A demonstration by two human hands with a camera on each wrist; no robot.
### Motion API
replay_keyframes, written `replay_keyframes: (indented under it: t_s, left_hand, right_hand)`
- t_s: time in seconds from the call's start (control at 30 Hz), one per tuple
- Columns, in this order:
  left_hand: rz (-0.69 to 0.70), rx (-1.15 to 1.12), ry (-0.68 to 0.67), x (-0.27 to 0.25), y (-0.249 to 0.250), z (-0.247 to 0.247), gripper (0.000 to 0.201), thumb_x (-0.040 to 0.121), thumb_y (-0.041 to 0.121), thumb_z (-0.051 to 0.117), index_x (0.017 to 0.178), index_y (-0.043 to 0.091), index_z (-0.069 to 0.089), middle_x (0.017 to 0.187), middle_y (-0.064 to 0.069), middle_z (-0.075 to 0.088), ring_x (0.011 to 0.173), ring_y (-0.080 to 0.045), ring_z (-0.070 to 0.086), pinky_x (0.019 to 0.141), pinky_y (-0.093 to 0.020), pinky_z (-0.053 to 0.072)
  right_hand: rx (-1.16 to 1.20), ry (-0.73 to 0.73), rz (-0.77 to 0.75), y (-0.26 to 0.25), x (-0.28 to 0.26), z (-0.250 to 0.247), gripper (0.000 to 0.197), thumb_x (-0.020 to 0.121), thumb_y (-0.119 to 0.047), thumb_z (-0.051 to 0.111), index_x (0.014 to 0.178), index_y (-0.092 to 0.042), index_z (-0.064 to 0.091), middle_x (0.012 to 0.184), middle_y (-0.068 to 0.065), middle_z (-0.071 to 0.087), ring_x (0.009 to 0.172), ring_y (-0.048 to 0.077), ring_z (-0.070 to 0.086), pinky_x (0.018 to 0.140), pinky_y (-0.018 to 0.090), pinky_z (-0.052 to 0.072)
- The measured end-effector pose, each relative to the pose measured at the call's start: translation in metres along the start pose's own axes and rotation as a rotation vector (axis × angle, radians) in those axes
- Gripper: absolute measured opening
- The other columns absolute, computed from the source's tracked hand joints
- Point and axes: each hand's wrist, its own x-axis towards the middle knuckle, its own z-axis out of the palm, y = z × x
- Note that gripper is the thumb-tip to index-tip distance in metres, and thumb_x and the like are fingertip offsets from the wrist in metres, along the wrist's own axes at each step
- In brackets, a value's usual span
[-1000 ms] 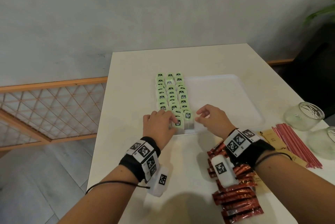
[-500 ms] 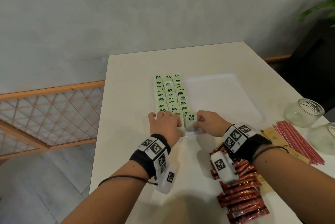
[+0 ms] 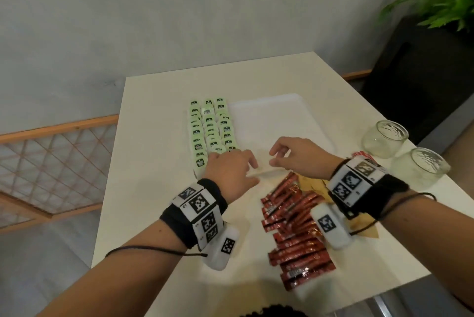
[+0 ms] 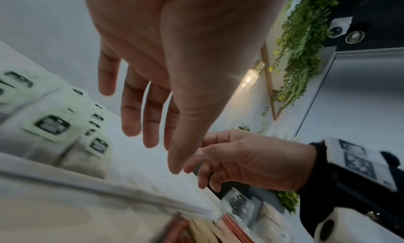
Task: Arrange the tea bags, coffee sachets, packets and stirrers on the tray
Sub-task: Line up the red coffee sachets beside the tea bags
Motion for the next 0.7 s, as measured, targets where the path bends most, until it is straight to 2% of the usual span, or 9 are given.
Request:
replay_keyframes:
  t_s: [0.07, 0.17, 0.3, 0.37, 0.43, 0.53, 0.6, 0.7]
  left_hand:
    - [0.059, -0.044, -0.092, -0.012, 0.018, 0.006, 0.026, 0.086, 0.047, 0.063, 0.107, 0.032, 0.058, 0.101, 0.012, 0.063, 0.089, -0.01, 0.057, 0.087, -0.033, 0.04]
    - [0.112, -0.018, -0.243, -0.024, 0.048, 0.024, 0.02, 0.087, 0.042, 0.063, 0.101, 0.028, 0.061, 0.096, 0.01, 0.066, 0.089, -0.013, 0.06, 0.073, -0.029, 0.04]
    - [0.14, 0.077, -0.245, -0.034, 0.081, 0.041, 0.015, 0.092, 0.042, 0.056, 0.097, 0.028, 0.057, 0.094, 0.011, 0.062, 0.086, -0.014, 0.057, 0.068, -0.029, 0.035]
    - [0.149, 0.122, -0.237, -0.042, 0.09, 0.047, 0.02, 0.095, 0.045, 0.049, 0.099, 0.027, 0.056, 0.097, 0.009, 0.062, 0.089, -0.016, 0.058, 0.068, -0.03, 0.035]
    - [0.155, 0.15, -0.229, -0.05, 0.095, 0.054, 0.029, 0.093, 0.053, 0.05, 0.101, 0.026, 0.052, 0.1, 0.007, 0.061, 0.092, -0.018, 0.057, 0.069, -0.031, 0.037]
    - [0.177, 0.14, -0.209, -0.062, 0.097, 0.067, 0.064, 0.07, 0.073, 0.065, 0.107, 0.024, 0.045, 0.109, 0.007, 0.048, 0.094, -0.014, 0.044, 0.075, -0.031, 0.039]
    - [0.197, 0.239, -0.21, -0.068, 0.098, 0.075, 0.086, 0.055, 0.078, 0.071, 0.114, 0.022, 0.04, 0.114, 0.005, 0.04, 0.099, -0.015, 0.039, 0.084, -0.031, 0.041]
    - [0.174, 0.351, -0.23, -0.067, 0.098, 0.08, 0.097, 0.053, 0.076, 0.075, 0.121, 0.02, 0.036, 0.122, 0.002, 0.038, 0.108, -0.018, 0.038, 0.093, -0.032, 0.04]
  right_hand:
    - [0.058, -0.022, -0.032, 0.011, -0.03, -0.004, 0.017, 0.086, -0.034, 0.07, 0.1, -0.026, 0.065, 0.091, -0.009, 0.065, 0.068, 0.0, 0.059, 0.063, 0.015, 0.043]
    - [0.065, -0.063, -0.067, 0.03, -0.064, -0.006, 0.012, 0.083, -0.028, 0.075, 0.093, -0.029, 0.068, 0.086, -0.009, 0.067, 0.063, -0.003, 0.056, 0.059, 0.008, 0.042]
    - [0.028, -0.08, -0.138, 0.054, -0.089, -0.004, 0.018, 0.079, -0.019, 0.078, 0.089, -0.029, 0.067, 0.085, -0.008, 0.067, 0.066, -0.001, 0.055, 0.061, 0.008, 0.043]
    - [-0.003, -0.107, -0.181, 0.064, -0.099, 0.002, 0.02, 0.078, -0.018, 0.079, 0.09, -0.028, 0.067, 0.085, -0.008, 0.067, 0.068, -0.002, 0.055, 0.063, 0.008, 0.042]
    - [-0.031, -0.123, -0.227, 0.071, -0.108, 0.008, 0.021, 0.076, -0.023, 0.081, 0.092, -0.026, 0.067, 0.089, -0.01, 0.065, 0.07, 0.0, 0.054, 0.064, 0.012, 0.043]
    - [-0.088, -0.169, -0.306, 0.076, -0.116, 0.019, 0.031, 0.072, -0.03, 0.084, 0.097, -0.023, 0.068, 0.099, -0.011, 0.061, 0.074, -0.005, 0.052, 0.069, 0.016, 0.044]
    - [-0.11, -0.202, -0.308, 0.076, -0.117, 0.024, 0.042, 0.068, -0.037, 0.085, 0.102, -0.024, 0.065, 0.105, -0.012, 0.057, 0.077, -0.008, 0.049, 0.069, 0.015, 0.042]
    - [-0.207, -0.2, -0.299, 0.076, -0.116, 0.026, 0.055, 0.063, -0.047, 0.085, 0.108, -0.028, 0.059, 0.106, -0.021, 0.046, 0.08, -0.016, 0.04, 0.064, 0.011, 0.031]
